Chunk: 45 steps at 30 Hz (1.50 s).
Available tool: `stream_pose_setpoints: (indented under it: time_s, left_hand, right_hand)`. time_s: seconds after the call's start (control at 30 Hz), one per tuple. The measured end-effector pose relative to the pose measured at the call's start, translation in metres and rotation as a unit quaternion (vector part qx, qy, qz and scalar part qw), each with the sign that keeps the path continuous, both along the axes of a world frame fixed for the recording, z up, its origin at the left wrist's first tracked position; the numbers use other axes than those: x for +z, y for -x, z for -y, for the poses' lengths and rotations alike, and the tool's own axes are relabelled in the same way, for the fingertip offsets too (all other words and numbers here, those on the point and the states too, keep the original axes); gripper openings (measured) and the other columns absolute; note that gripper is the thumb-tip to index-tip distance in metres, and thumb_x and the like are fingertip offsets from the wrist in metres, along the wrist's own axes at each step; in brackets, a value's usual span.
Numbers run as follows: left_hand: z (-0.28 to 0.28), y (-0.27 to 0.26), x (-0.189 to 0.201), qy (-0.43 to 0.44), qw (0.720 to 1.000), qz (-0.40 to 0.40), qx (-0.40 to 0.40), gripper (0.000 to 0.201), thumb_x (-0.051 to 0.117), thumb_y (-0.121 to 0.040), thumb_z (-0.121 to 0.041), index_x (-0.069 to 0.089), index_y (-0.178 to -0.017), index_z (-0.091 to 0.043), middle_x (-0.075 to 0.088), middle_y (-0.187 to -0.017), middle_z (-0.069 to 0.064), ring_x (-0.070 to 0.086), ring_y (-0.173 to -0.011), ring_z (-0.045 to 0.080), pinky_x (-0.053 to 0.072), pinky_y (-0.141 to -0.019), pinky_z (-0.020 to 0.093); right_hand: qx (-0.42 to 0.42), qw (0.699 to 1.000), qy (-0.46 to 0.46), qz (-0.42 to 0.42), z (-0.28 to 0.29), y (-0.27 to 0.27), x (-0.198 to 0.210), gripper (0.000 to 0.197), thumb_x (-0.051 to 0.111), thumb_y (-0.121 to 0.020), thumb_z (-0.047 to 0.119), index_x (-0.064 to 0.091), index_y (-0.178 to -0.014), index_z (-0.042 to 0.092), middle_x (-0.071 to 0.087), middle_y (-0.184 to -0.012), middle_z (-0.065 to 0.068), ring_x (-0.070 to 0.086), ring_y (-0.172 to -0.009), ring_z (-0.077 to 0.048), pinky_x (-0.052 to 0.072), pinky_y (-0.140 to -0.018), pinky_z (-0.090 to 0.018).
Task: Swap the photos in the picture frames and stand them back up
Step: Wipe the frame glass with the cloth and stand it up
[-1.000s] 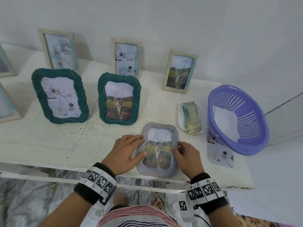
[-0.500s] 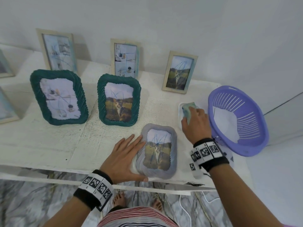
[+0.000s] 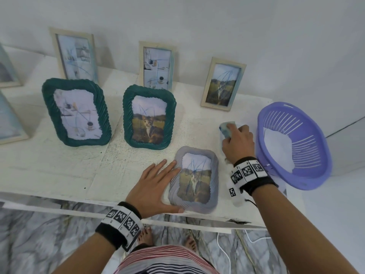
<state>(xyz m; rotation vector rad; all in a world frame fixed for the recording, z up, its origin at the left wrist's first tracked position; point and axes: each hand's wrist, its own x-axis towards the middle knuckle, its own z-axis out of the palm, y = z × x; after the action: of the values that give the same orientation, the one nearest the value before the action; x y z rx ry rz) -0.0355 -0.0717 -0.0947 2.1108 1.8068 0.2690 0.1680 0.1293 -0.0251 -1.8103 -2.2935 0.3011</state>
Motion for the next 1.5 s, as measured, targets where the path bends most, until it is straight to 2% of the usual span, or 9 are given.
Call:
stream_pose_setpoints:
  time_s: [0.13,0.37,0.57,0.67,0.8,0.93,1.07,1.27,1.5]
  left_hand:
    - [0.000,0.000,-0.001,-0.001,1.000,-0.021,-0.004,0.120,0.035,-0.065,-0.098,0.005,-0.156,-0.025,-0.002,-0.163,-0.010,-0.007,-0.150,0.011,-0.001,-0.120,0.040]
    - [0.000,0.000,-0.002,-0.011,1.000,-0.019,-0.008,0.118,0.036,-0.067,-0.097,0.012,-0.156,-0.024,0.007,-0.163,-0.008,0.001,-0.151,0.015,0.002,-0.119,0.041]
    - [-0.002,0.000,0.000,0.015,0.999,-0.036,-0.005,0.120,0.032,-0.065,-0.099,-0.002,-0.156,-0.029,-0.009,-0.161,-0.015,-0.014,-0.149,0.010,-0.007,-0.120,0.037]
    - [-0.002,0.001,-0.002,0.009,0.999,-0.033,-0.002,0.121,0.034,-0.065,-0.098,0.002,-0.156,-0.026,-0.003,-0.162,-0.013,-0.009,-0.150,0.012,-0.005,-0.120,0.037]
    - [-0.002,0.000,-0.003,0.003,1.000,-0.031,-0.001,0.120,0.035,-0.066,-0.098,0.007,-0.157,-0.025,0.002,-0.162,-0.012,-0.004,-0.150,0.013,-0.004,-0.120,0.037]
    - [-0.002,0.000,-0.001,0.006,1.000,-0.028,-0.003,0.118,0.033,-0.067,-0.098,0.004,-0.156,-0.027,0.000,-0.162,-0.013,-0.007,-0.150,0.013,-0.004,-0.120,0.039]
    - [-0.002,0.000,0.001,0.012,0.999,-0.033,-0.002,0.117,0.032,-0.069,-0.097,0.001,-0.156,-0.027,-0.004,-0.161,-0.014,-0.011,-0.149,0.012,-0.006,-0.120,0.038]
    - [-0.002,0.000,-0.001,0.003,1.000,-0.026,-0.003,0.116,0.034,-0.069,-0.096,0.006,-0.156,-0.026,0.001,-0.162,-0.013,-0.007,-0.150,0.012,-0.005,-0.120,0.038]
    - [-0.001,0.001,-0.001,0.005,1.000,-0.023,-0.004,0.115,0.031,-0.069,-0.097,0.003,-0.156,-0.027,0.000,-0.161,-0.014,-0.009,-0.150,0.012,-0.005,-0.121,0.039]
  right_hand:
    - [0.097,0.991,-0.023,-0.085,0.051,0.002,0.008,0.040,0.056,-0.086,0.013,0.054,-0.126,0.016,0.044,-0.102,-0.012,0.050,-0.087,-0.031,0.051,-0.074,-0.041]
    - [0.134,0.989,0.056,0.013,0.094,0.011,-0.023,0.033,0.053,-0.092,0.022,0.053,-0.124,0.014,0.043,-0.113,-0.014,0.048,-0.096,-0.031,0.047,-0.081,-0.039]
    - [0.170,0.983,0.052,-0.039,0.088,0.029,-0.035,0.024,0.058,-0.084,0.000,0.065,-0.106,0.005,0.051,-0.106,-0.018,0.050,-0.096,-0.036,0.047,-0.084,-0.041]
    - [0.237,0.968,0.073,-0.045,0.090,0.024,-0.029,0.027,0.059,-0.083,-0.003,0.068,-0.107,0.005,0.053,-0.104,-0.018,0.053,-0.089,-0.037,0.045,-0.079,-0.037]
    - [0.351,0.929,0.113,0.020,0.097,0.006,-0.018,0.030,0.055,-0.084,0.001,0.066,-0.112,0.006,0.050,-0.103,-0.016,0.051,-0.080,-0.033,0.041,-0.071,-0.035]
    - [0.283,0.950,0.095,0.089,0.074,0.011,-0.014,0.035,0.055,-0.089,0.006,0.057,-0.123,0.012,0.043,-0.117,-0.010,0.047,-0.100,-0.029,0.048,-0.084,-0.036]
    - [0.282,0.951,0.092,0.088,0.069,0.028,-0.010,0.032,0.055,-0.088,0.006,0.057,-0.121,0.009,0.042,-0.117,-0.010,0.047,-0.102,-0.027,0.044,-0.093,-0.036]
    - [0.345,0.923,0.148,0.084,0.084,0.014,-0.010,0.039,0.051,-0.089,0.003,0.058,-0.126,0.014,0.043,-0.113,-0.009,0.049,-0.098,-0.030,0.048,-0.083,-0.043]
    - [0.302,0.943,0.099,0.100,0.070,0.030,-0.008,0.032,0.052,-0.088,0.007,0.059,-0.119,0.010,0.043,-0.115,-0.011,0.047,-0.101,-0.030,0.042,-0.093,-0.038]
